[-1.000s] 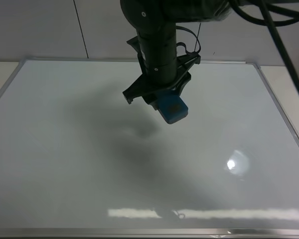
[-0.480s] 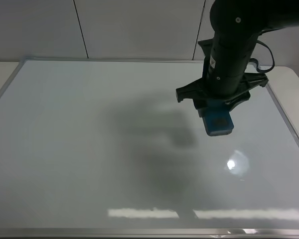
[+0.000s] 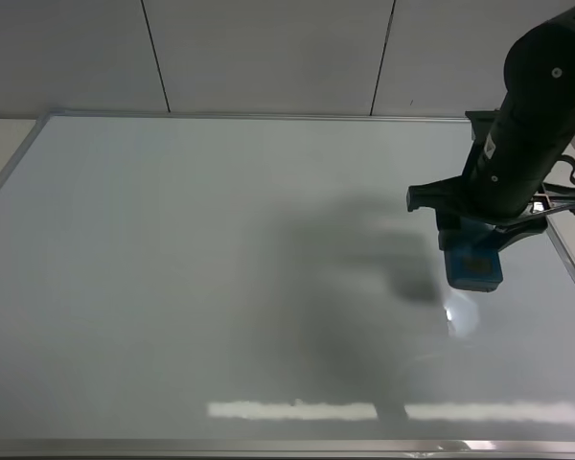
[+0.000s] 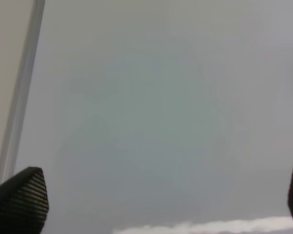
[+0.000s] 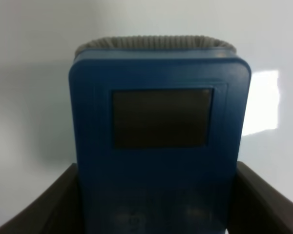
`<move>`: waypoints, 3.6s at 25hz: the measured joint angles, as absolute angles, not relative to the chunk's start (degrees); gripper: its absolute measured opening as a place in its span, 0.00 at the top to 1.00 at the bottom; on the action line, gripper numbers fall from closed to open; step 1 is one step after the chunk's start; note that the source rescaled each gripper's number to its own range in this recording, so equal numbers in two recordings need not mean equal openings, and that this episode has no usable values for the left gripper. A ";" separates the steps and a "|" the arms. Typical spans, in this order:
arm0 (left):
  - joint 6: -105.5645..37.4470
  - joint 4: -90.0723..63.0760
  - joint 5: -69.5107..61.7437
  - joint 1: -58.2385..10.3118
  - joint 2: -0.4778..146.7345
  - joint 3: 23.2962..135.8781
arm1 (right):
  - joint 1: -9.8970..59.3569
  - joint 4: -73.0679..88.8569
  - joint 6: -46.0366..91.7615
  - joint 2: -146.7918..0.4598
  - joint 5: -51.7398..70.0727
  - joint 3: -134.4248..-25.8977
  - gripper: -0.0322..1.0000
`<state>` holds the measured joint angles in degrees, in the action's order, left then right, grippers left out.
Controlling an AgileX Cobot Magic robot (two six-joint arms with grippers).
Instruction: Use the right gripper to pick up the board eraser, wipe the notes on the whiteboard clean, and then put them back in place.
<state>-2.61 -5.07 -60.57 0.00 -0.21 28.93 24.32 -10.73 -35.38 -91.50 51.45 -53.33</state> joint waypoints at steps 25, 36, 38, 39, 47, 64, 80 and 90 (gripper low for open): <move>-2.61 -5.07 -60.57 0.00 -0.21 28.93 | 14.10 -9.44 -22.95 -102.65 45.36 -53.21 0.96; -2.61 -5.07 -60.57 0.00 -0.21 28.93 | 14.05 -9.50 -21.51 -103.02 46.00 -54.50 0.96; -2.61 -5.07 -60.57 0.00 -0.21 28.93 | 14.05 -9.50 -21.06 -103.02 46.17 -54.50 0.96; -2.61 -5.07 -60.57 0.00 -0.21 28.93 | 14.05 -9.50 -21.01 -103.02 46.17 -54.50 0.96; -2.61 -5.07 -60.57 0.00 -0.21 28.93 | 14.05 -9.66 -20.84 -103.02 46.17 -54.50 0.42; -2.61 -5.07 -60.57 0.00 -0.21 28.93 | 14.05 -11.13 -20.84 -97.47 46.12 -54.50 0.02; -2.61 -5.07 -60.57 0.00 -0.21 28.93 | 3.03 -9.81 -20.77 -76.49 48.98 -54.50 0.00; -2.61 -5.07 -60.57 0.00 -0.21 28.93 | 0.34 -9.23 -15.89 -59.65 51.12 -54.50 0.00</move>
